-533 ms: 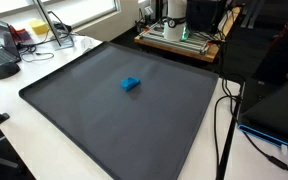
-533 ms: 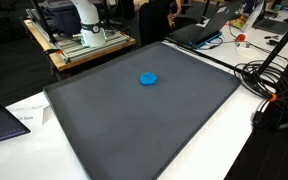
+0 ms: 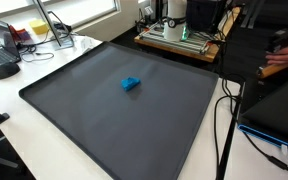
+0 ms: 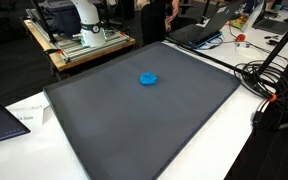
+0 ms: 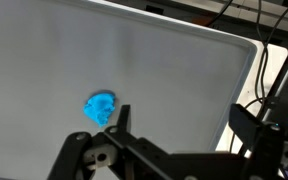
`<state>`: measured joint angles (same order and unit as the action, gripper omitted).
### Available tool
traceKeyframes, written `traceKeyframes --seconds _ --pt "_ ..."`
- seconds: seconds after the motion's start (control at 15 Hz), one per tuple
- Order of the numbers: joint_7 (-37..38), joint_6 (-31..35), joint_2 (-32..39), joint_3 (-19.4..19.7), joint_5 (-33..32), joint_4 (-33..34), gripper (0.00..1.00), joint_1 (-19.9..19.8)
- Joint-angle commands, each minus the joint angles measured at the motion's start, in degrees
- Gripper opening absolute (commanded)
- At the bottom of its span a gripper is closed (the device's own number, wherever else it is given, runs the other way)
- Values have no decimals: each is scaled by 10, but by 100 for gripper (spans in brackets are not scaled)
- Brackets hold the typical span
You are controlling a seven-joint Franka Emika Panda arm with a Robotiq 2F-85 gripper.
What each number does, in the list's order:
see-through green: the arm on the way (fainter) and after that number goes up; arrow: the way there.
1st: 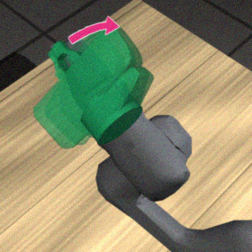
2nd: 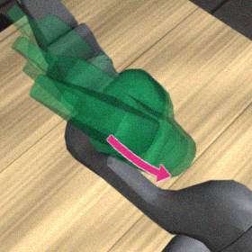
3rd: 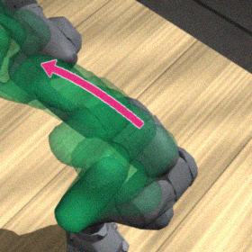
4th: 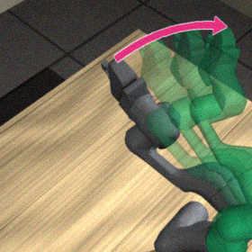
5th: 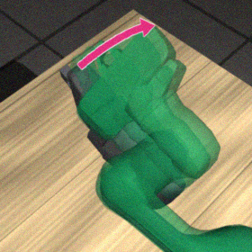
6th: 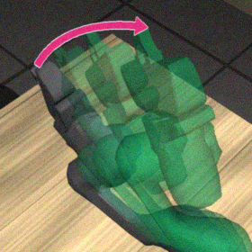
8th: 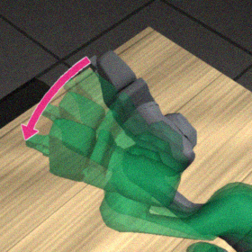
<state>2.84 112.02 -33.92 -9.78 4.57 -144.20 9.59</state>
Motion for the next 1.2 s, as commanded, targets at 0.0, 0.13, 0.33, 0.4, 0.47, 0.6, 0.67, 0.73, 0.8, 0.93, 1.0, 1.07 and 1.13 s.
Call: traceKeyframes --seconds 0.0,0.13,0.33,0.4,0.47,0.6,0.67,0.73,0.8,0.93,1.0,1.07,1.13 --pt "-11 13 6 0 -7 5 100 5" --pt "-33 32 13 -3 -14 16 100 12" --pt "-72 75 20 -6 -14 32 100 29" --pt "-89 87 13 -2 -12 30 100 36" --pt "-104 94 16 -1 -8 35 100 44" --pt "-133 108 14 3 -1 38 100 61" --pt "-150 112 13 6 5 39 100 71" --pt "-165 116 13 10 9 40 100 79" --pt "-180 117 13 13 13 42 100 87" --pt "-206 122 14 21 19 42 100 101" --pt "-219 123 14 25 23 43 100 108" --pt "-231 121 14 29 26 42 100 113" --pt "-246 125 12 36 34 41 100 121"
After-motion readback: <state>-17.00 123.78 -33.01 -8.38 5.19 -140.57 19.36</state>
